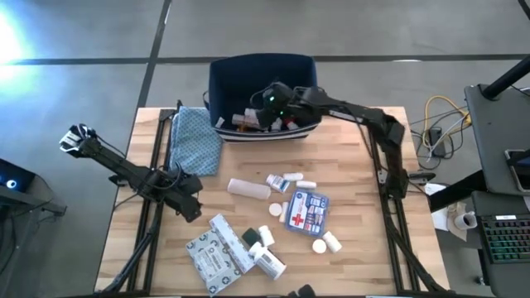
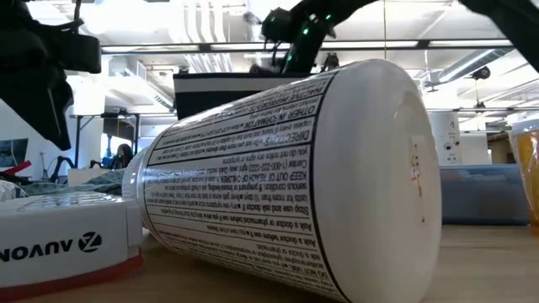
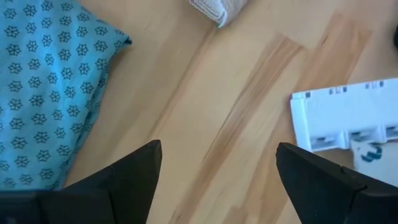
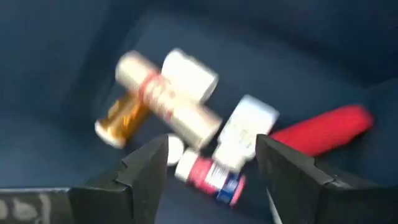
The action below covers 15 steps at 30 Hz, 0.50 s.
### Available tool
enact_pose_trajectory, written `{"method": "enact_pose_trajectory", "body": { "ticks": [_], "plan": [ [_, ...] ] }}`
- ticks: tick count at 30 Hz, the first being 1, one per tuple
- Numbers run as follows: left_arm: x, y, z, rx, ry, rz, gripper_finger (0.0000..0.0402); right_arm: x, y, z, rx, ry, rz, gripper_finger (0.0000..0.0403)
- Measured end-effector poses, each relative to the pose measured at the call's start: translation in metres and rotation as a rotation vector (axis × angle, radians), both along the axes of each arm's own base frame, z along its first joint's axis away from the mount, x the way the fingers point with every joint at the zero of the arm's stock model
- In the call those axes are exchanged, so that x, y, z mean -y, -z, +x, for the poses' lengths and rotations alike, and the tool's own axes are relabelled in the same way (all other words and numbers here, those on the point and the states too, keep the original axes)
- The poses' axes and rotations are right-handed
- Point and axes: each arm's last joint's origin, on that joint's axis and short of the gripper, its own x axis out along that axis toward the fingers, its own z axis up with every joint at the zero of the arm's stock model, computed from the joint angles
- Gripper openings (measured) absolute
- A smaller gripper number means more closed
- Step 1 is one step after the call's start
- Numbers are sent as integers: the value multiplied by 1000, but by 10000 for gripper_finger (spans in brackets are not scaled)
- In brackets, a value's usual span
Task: Pick & place medical supplies in basket/bin
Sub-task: Put the orange pill bottle into the blue bin
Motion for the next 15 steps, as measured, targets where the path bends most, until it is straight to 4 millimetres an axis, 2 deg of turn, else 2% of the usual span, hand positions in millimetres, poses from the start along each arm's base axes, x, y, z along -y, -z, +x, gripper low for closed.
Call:
{"method": "enact_pose_trajectory", "body": {
  "ticks": [3, 8, 12, 15],
  "plan": [
    [1, -1, 1, 14, -10, -11, 295, -3, 23, 11, -72, -57, 93, 222],
    [0, -1, 1, 20, -14, -1, 295, -8, 44, 26, -55, -174, 277, 212],
    [0, -1, 1, 25, -18, 10, 295, -22, 44, 34, -31, -257, 350, 208],
    [0, 0, 1, 25, -18, 11, 295, -37, 34, 34, -31, -297, 355, 207]
  ]
}}
